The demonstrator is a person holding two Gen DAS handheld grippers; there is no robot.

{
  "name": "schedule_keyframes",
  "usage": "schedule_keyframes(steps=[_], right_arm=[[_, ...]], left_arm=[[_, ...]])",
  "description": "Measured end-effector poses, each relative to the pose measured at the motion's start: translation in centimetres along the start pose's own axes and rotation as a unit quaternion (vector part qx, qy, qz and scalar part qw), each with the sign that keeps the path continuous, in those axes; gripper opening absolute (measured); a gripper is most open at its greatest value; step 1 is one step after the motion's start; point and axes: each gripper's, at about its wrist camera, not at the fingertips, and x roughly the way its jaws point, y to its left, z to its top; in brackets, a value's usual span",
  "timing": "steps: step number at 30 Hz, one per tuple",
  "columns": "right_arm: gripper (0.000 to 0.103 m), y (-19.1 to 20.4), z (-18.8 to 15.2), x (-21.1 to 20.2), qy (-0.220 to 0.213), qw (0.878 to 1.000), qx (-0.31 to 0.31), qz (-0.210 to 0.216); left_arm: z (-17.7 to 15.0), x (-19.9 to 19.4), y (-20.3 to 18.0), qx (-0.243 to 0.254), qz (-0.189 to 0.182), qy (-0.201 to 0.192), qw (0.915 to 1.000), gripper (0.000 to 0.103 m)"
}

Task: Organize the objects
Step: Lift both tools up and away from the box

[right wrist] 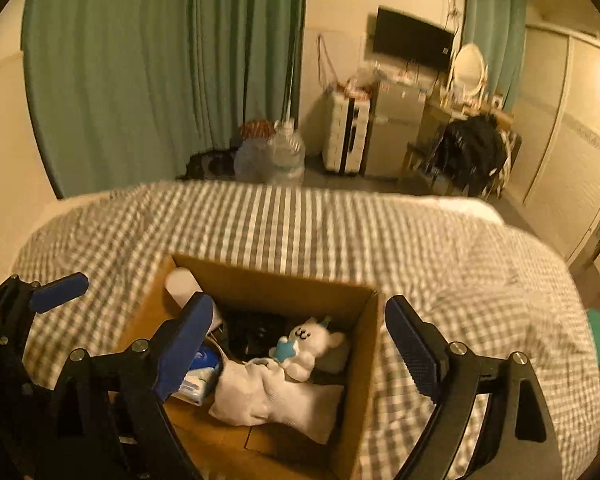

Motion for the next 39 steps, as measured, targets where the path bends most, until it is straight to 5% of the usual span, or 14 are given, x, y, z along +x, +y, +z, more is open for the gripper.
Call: schedule_keyframes(steps=[11,22,30,39], right_arm=[[0.101,-0.1,3.0,-15.5,-0.105,0.994,0.007,-0.025],[0.102,-0.2,1.8,-26.4,-0.164,0.985,0.013,-0.049],[0.103,-0.6,-2.6,-28.6,-0.202,0.977,0.009,-0.064],[0.103,-0.6,-8.3,-24.0,-0.181,0.982,0.025,-0.047]], left_arm=[[3.2,-14.0,0.0,0.0,0.008,-0.088,0.9961,0.103],[2.3,-22.6,1.1,-0.014,0.017,-0.138,0.9902,0.103],[-1.0,-24.6,0.8,-0.006,0.022,-0.206,0.9782,0.103],[-5.8,-22.1,0.5,-0.027,0.036,-0.22,0.9745,0.103]])
